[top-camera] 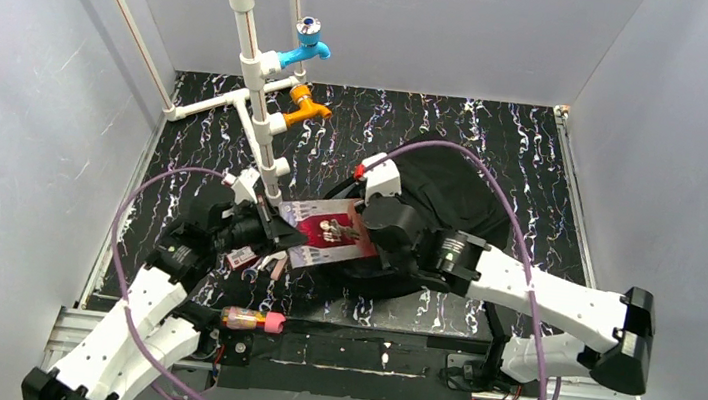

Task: Pack the student bag
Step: Place the book in the student bag.

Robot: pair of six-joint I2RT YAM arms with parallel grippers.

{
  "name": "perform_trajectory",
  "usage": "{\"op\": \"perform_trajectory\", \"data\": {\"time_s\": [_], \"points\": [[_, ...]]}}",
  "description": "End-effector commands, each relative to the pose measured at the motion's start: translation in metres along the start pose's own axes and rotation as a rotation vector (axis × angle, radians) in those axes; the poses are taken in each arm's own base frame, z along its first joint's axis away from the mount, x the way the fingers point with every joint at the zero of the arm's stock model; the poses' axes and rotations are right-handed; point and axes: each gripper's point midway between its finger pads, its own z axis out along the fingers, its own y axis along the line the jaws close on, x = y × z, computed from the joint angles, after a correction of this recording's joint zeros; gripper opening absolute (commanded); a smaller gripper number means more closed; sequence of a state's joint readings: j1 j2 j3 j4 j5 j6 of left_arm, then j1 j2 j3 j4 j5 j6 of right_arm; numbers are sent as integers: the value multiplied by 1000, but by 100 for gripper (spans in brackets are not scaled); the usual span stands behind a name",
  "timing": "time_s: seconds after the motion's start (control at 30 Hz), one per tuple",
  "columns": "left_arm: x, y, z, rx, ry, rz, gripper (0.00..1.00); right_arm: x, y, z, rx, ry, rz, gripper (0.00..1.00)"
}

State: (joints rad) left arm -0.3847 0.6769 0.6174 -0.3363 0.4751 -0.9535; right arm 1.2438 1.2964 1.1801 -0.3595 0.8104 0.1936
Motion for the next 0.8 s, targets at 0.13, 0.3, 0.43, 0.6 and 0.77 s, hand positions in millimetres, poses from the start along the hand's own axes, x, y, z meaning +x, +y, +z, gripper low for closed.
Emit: {"op": "perform_trajectory", "data": {"time_s": [0.13,0.3,0.43,0.6,0.77], "points": [[0,-50,51,163,76,-23,0,-31,17,-6,-127,-140,148,1],[17,-48,99,38,84,9,0,-24,6,0,-93,-117,153,1],[10,-66,133,81,-22,-29,0,-19,2,2,-86,-99,169,1],[2,-71,172,14,-124,-53,17,-7,1,5,-81,-71,193,1],[1,-61,181,-30,-117,25,62,1,0,3,-89,-52,204,1]]}}
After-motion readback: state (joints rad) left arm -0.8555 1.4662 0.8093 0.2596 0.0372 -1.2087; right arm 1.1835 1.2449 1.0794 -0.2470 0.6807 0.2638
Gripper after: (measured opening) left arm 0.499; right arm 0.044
